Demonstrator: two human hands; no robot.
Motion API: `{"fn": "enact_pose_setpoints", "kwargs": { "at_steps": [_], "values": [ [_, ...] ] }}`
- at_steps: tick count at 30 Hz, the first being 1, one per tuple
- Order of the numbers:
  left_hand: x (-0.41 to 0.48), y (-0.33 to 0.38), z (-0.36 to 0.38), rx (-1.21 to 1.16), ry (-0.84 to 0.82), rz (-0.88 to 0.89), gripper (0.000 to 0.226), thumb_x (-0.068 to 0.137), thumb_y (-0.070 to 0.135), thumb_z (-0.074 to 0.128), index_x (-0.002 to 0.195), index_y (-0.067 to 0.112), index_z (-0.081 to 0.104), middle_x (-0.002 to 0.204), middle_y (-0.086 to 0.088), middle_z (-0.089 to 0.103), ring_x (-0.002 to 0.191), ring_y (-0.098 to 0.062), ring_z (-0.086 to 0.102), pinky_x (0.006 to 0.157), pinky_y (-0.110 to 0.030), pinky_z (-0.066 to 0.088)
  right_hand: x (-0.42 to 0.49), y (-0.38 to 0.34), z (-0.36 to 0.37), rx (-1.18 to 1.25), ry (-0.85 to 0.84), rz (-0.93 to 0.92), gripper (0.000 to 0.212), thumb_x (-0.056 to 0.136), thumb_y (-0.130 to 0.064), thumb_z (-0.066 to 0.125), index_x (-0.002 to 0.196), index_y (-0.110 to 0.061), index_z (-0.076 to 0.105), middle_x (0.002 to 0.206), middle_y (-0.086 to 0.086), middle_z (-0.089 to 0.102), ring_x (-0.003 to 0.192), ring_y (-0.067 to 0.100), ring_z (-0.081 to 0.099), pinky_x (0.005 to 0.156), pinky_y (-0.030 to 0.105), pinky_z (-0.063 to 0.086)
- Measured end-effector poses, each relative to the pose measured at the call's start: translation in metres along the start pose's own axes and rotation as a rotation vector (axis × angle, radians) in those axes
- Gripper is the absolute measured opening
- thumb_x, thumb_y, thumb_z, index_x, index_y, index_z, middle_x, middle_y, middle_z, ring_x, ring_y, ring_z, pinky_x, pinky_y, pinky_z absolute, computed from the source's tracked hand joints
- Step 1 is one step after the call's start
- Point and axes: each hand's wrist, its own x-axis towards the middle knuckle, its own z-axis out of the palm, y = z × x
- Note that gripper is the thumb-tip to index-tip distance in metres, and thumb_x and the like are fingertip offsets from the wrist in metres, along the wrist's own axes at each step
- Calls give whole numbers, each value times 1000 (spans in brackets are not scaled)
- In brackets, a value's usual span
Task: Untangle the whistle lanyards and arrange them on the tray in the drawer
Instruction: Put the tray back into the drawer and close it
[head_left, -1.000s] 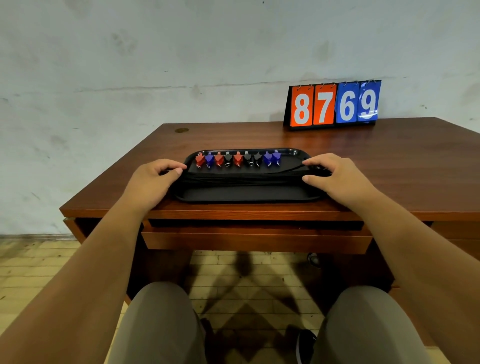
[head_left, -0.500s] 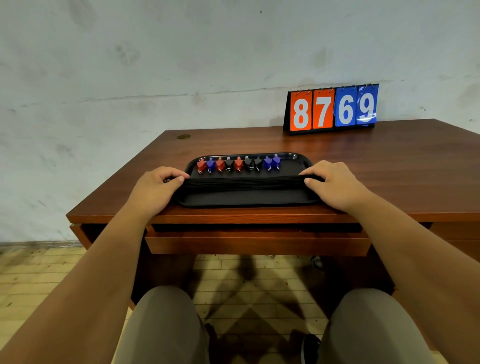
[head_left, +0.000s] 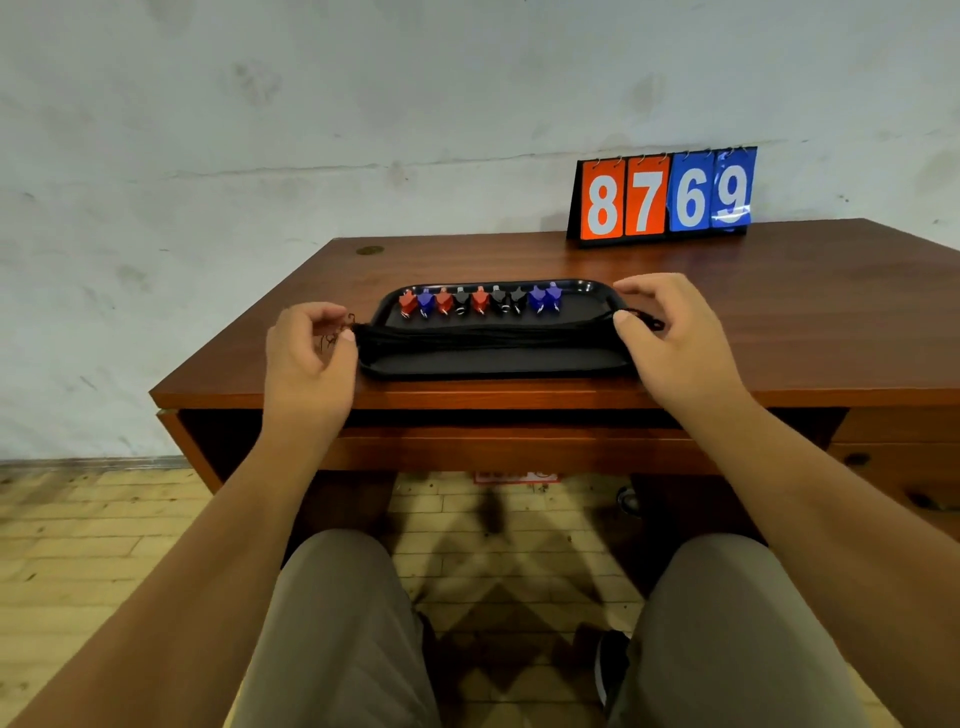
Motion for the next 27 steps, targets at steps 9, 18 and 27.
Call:
{"fn": "enact_pose_setpoints", "kwargs": {
  "at_steps": [9, 18, 27],
  "values": [
    [-86, -27, -2, 208, -419, 254, 24, 104, 14, 63, 121, 30, 69, 117, 21, 63, 112, 3, 56, 97, -21, 47, -105, -16, 30, -76, -249, -268, 21, 107, -21, 61, 127, -21, 67, 119, -13, 63, 118, 5, 58, 102, 22, 47],
    [-105, -56, 22, 466, -493, 244, 65, 102, 25, 69, 162, 16, 45, 165, 1, 43, 154, -19, 34, 125, -27, 19, -133, 36, 65, -488, -430, -225, 73, 101, -39, 66, 165, -17, 38, 171, -2, 35, 159, 20, 29, 131, 36, 20],
    [-90, -57, 25, 557, -460, 264, 49, 102, 38, 66, 147, 19, 59, 146, 0, 56, 134, -28, 50, 112, -44, 43, -129, 15, 80, -560, -312, -97, 61, 99, -37, 59, 156, -18, 52, 153, -3, 49, 137, 24, 47, 117, 47, 43]
  ]
}}
